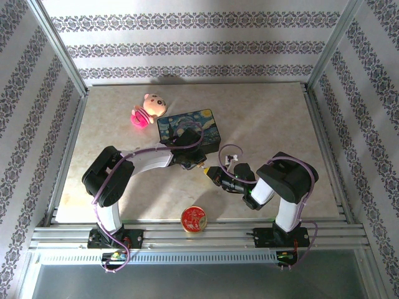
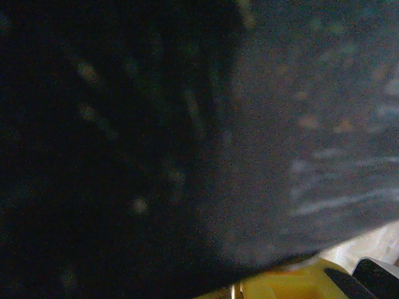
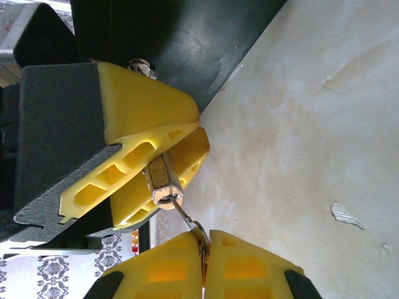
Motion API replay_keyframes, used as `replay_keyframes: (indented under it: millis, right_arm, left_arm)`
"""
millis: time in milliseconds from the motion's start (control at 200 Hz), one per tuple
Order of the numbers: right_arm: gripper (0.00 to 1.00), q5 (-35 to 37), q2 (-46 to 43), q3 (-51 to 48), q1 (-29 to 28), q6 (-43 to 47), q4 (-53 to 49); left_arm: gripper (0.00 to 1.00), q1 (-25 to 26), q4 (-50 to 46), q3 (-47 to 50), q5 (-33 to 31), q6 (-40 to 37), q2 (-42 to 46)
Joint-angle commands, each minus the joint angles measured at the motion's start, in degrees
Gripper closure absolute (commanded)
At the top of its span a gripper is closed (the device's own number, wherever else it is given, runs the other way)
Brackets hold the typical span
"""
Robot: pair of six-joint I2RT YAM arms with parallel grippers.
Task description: Unlock a padlock with a key
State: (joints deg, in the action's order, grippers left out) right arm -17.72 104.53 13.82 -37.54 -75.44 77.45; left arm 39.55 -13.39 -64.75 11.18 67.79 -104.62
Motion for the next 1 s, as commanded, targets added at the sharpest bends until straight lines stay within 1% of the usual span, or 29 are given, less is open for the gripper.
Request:
replay_keyframes:
  millis: [0, 310, 520, 690, 820, 994]
  right_arm:
    - [1.0, 7.5, -1.0, -0.9, -0.3, -2.5, 1.9]
    - [1.0, 13.3, 0.1, -1.0, -4.2, -9.1, 2.0]
    - [1.0, 16.0, -0.6, -1.8, -4.9, -11.0, 1.9]
    - [1.0, 19.7, -0.8, -2.8, -6.3, -12.5, 1.9]
    - [1.0, 21.3, -0.4, -2.6, -7.3, -13.2, 1.9]
    - [1.0, 21.1, 0.0, -1.3, -8.0, -13.3, 1.9]
  left_arm:
    - [0.72, 0.4, -4.8, -0.9, 3.5, 2.1, 0.9]
    - [0.72, 0.4, -2.9, -0.9, 2.7, 3.9, -0.5]
    - [0.72, 0.4, -2.9, -1.2, 2.6, 3.8, -1.2]
    - [0.72, 0.4, -2.7, -1.4, 2.7, 4.4, -1.7]
    - [0.72, 0.4, -3.0, -1.9, 2.5, 4.4, -2.4]
    - [0.72, 0.4, -3.0, -2.3, 2.3, 4.5, -2.9]
